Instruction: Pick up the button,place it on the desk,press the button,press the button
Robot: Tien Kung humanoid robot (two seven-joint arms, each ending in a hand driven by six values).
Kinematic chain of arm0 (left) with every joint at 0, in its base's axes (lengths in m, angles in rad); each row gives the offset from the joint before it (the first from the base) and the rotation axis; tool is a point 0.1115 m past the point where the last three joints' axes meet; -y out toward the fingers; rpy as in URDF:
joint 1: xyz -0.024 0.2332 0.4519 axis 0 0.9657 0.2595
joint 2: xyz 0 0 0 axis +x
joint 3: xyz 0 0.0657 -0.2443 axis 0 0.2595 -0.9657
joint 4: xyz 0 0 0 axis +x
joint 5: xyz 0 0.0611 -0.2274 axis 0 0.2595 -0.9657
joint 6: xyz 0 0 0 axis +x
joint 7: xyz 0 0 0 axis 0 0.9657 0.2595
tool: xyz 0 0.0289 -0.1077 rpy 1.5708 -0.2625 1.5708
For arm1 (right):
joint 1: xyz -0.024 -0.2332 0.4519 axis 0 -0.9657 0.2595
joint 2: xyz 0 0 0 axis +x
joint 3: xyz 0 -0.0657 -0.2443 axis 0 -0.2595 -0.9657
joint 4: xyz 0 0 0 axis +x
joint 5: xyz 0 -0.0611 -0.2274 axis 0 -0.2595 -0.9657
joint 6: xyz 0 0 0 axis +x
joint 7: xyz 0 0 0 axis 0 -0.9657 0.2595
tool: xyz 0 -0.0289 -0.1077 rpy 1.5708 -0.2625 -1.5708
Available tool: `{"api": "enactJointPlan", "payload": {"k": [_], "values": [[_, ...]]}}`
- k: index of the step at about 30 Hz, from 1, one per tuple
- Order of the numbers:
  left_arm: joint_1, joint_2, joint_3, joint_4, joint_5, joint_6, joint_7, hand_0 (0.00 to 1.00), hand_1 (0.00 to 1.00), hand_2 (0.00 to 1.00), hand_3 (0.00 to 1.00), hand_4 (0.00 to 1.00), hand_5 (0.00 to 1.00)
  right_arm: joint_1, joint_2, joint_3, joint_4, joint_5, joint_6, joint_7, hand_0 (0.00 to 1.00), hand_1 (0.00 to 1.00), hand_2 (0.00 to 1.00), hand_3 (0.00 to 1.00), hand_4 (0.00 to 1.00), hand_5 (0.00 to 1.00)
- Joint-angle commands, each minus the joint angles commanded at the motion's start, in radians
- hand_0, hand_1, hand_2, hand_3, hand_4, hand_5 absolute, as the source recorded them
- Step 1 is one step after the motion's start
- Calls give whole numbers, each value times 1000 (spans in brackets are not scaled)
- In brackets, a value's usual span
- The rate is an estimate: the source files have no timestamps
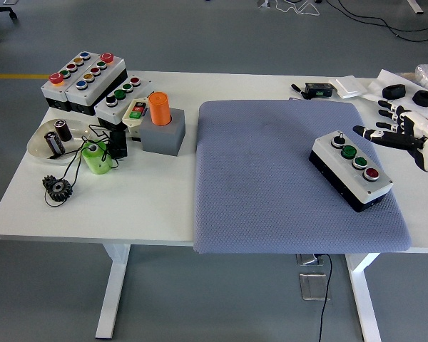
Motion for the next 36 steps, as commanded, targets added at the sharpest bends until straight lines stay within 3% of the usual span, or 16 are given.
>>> {"api": "enactJointPlan", "payload": {"k": [14,20,31,36], "values": [[1,2,-9,0,19,1,4,646,700,707,521,321,998,13,118,-23,-47,-546,126,-134,998,959,998,998,920,271],[2,2,-9,0,25,1,6,646,700,707,519,321,998,11,176,-21,-80,-767,150,-168,998,959,998,998,914,278],[1,3,-16,0,29,0,6,646,700,706,519,321,998,24,218,-17,-81,-753,148,-187,998,959,998,998,909,294],[1,4,-21,0,33,1,7,646,700,706,514,321,998,31,240,-20,-112,-726,141,-191,998,956,998,998,906,297]]}}
